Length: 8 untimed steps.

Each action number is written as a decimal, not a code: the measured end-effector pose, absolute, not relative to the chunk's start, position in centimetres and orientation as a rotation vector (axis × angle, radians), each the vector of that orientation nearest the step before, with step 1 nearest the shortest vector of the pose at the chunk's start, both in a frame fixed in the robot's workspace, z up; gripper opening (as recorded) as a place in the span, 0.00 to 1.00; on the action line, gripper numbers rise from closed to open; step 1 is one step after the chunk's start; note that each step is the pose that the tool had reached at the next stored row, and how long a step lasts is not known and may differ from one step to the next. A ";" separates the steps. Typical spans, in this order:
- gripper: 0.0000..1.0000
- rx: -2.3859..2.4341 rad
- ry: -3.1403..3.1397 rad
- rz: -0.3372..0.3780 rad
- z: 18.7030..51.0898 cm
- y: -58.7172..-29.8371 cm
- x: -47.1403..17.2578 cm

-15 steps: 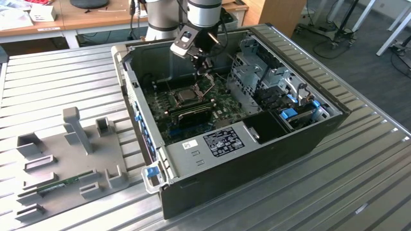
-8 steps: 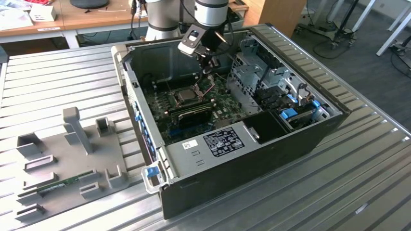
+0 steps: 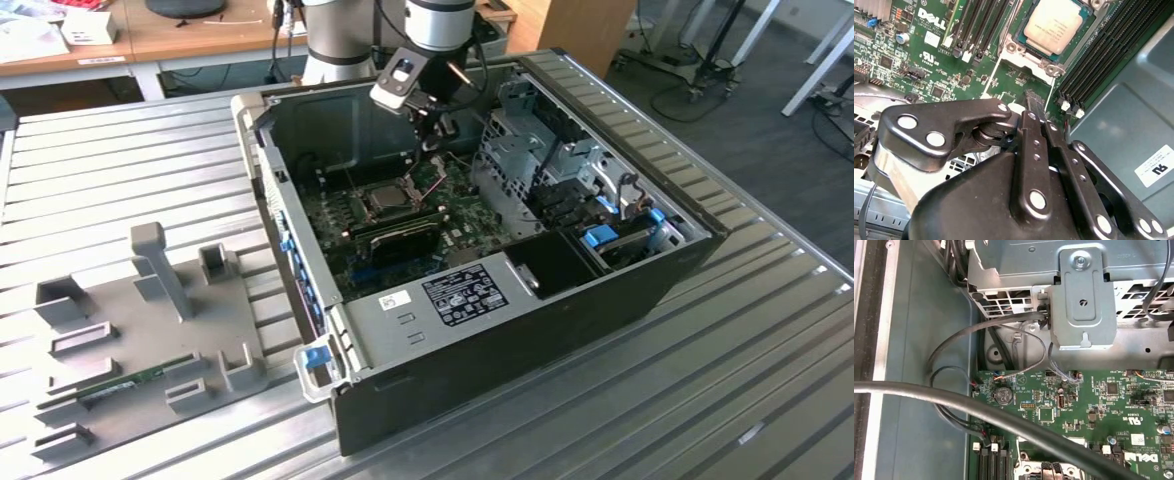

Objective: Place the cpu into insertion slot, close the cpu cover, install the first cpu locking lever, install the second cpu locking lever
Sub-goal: 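Close the cpu cover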

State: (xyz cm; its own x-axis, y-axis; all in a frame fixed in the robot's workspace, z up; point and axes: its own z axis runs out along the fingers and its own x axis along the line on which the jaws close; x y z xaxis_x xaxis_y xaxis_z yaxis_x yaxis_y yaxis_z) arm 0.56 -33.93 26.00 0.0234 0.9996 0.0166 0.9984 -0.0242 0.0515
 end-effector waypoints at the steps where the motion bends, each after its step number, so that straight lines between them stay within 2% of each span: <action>1: 0.11 2.229 2.177 0.075 26.0 -33.9 0.6; 8: 0.11 2.229 2.177 0.074 26.0 -33.9 1.6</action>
State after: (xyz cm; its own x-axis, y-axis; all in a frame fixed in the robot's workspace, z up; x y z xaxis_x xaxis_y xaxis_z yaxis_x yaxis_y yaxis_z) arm 1.62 -33.93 26.01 0.0233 0.9996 0.0165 0.9984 -0.0241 0.0515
